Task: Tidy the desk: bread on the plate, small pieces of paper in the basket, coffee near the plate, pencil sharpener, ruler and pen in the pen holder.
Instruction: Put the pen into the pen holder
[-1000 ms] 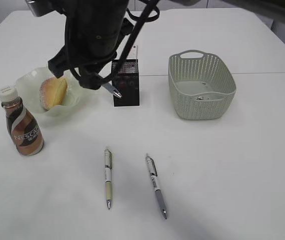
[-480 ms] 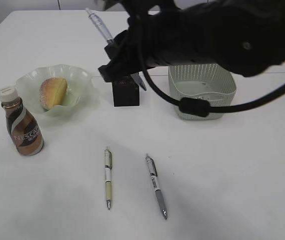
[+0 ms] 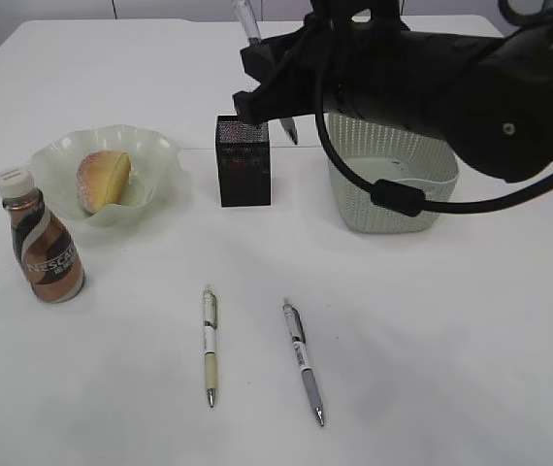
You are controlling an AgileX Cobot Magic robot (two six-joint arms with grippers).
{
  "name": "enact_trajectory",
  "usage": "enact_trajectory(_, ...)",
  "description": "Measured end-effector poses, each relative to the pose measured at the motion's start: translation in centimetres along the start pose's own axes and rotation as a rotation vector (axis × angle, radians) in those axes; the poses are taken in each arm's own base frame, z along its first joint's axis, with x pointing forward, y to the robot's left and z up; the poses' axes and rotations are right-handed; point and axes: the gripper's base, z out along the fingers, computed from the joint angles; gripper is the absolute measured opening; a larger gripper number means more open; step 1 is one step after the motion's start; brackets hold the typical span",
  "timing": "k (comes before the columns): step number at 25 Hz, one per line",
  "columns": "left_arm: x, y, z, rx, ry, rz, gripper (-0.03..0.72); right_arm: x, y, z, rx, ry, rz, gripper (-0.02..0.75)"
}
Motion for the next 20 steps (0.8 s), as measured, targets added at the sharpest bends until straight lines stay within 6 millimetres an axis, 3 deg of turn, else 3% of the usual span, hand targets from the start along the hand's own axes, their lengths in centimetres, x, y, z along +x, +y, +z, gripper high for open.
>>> enact_trajectory(7, 0.0, -0.1, 0.0, 0.011, 0.002, -0.004, 0.424, 1.8, -1.4, 3.2, 0.070, -0.148, 0.069, 0.070)
enact_trajectory(13, 0.0, -0.1, 0.0, 0.010, 0.002, -0.003, 0.424, 3.8, -2.5, 7.9, 0.125, -0.187, 0.110, 0.070)
enact_trajectory(20, -0.1, 0.4, 0.0, -0.039, -0.006, 0.013, 0.424, 3.8, -3.6, 11.4, 0.152, -0.239, 0.119, 0.070)
